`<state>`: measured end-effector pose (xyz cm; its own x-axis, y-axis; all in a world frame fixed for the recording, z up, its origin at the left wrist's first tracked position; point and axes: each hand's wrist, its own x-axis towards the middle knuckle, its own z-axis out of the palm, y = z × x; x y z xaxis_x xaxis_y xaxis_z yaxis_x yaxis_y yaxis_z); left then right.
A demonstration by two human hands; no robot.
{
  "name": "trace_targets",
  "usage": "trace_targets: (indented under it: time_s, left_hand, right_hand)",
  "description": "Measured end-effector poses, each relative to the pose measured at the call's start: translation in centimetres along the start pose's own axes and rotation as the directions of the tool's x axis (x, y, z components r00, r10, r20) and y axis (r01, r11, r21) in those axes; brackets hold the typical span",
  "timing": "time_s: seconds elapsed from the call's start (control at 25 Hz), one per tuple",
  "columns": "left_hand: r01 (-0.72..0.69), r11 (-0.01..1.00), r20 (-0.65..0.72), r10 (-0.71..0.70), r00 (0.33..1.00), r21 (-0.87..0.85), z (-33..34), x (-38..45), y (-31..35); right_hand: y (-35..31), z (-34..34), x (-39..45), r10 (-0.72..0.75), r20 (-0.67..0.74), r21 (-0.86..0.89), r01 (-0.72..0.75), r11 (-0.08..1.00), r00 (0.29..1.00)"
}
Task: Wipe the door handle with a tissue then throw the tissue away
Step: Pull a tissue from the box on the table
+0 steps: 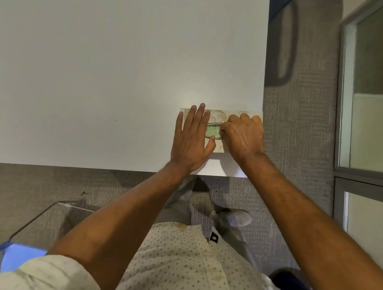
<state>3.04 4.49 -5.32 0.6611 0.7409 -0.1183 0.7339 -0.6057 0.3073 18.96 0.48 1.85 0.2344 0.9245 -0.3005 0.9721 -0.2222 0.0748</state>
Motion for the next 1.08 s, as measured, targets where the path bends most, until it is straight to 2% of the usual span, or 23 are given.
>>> trace_targets:
  time_s: [0.28, 0.32, 0.4, 0.48, 0.56, 0.64, 0.68, 0.76, 0.88, 0.96, 1.08]
  left_hand:
    - [0.004, 1.000, 0.003, -0.004, 1.000, 0.001, -0.2, 0.1, 0.0]
    - [0.004, 1.000, 0.005, -0.004, 1.000, -0.001, -0.3, 0.1, 0.0]
    - [0.004, 1.000, 0.008, -0.004, 1.000, -0.004, -0.4, 0.1, 0.0]
    - [0.003, 1.000, 0.007, -0.003, 1.000, -0.008, -0.5, 0.1, 0.0]
    - [-0.003, 1.000, 0.008, 0.003, 1.000, -0.017, -0.7, 0.1, 0.1]
    - [-0.002, 1.000, 0.017, 0.002, 1.000, -0.019, -0.8, 0.1, 0.2]
    - [0.001, 1.000, 0.022, 0.000, 1.000, -0.022, -0.8, 0.1, 0.2]
    - [0.001, 0.999, 0.033, 0.000, 0.999, -0.038, -0.9, 0.1, 0.1]
    - [0.015, 0.997, 0.061, -0.011, 0.998, -0.071, -1.2, 0.1, 0.3]
    - [0.034, 0.993, 0.083, -0.025, 0.996, -0.111, -1.5, 0.2, 0.5]
    - [0.120, 0.976, 0.101, -0.103, 0.990, -0.182, -2.7, 0.6, 1.7]
  right_hand:
    - [0.9, -0.2, 0.4, -0.099, -0.026, 0.042, 0.100, 0.994, 0.995]
    - [1.1, -0.1, 0.2, -0.088, -0.032, 0.094, 0.091, 0.991, 0.996]
    - [1.6, -0.1, -0.6, -0.025, -0.033, 0.302, 0.034, 0.953, 0.999]
    - [2.1, -0.1, -1.5, 0.067, -0.025, 0.572, -0.041, 0.820, 0.997]
    - [2.5, -0.3, -2.0, 0.134, 0.040, 0.823, -0.109, 0.558, 0.990]
    - [2.9, -0.9, -2.4, 0.143, 0.116, 0.941, -0.155, 0.302, 0.983]
    - [2.9, -1.3, -2.6, 0.146, 0.118, 0.957, -0.151, 0.248, 0.982]
    - [2.8, -2.1, -3.4, 0.182, 0.081, 0.970, -0.119, 0.210, 0.980]
    - [2.8, -3.6, -4.2, 0.308, 0.008, 0.988, -0.055, 0.145, 0.952]
    - [3.1, -4.7, -4.7, 0.370, 0.005, 0.998, -0.028, 0.056, 0.929]
    - [4.1, -5.7, -5.6, 0.427, 0.010, 1.000, -0.006, -0.010, 0.904]
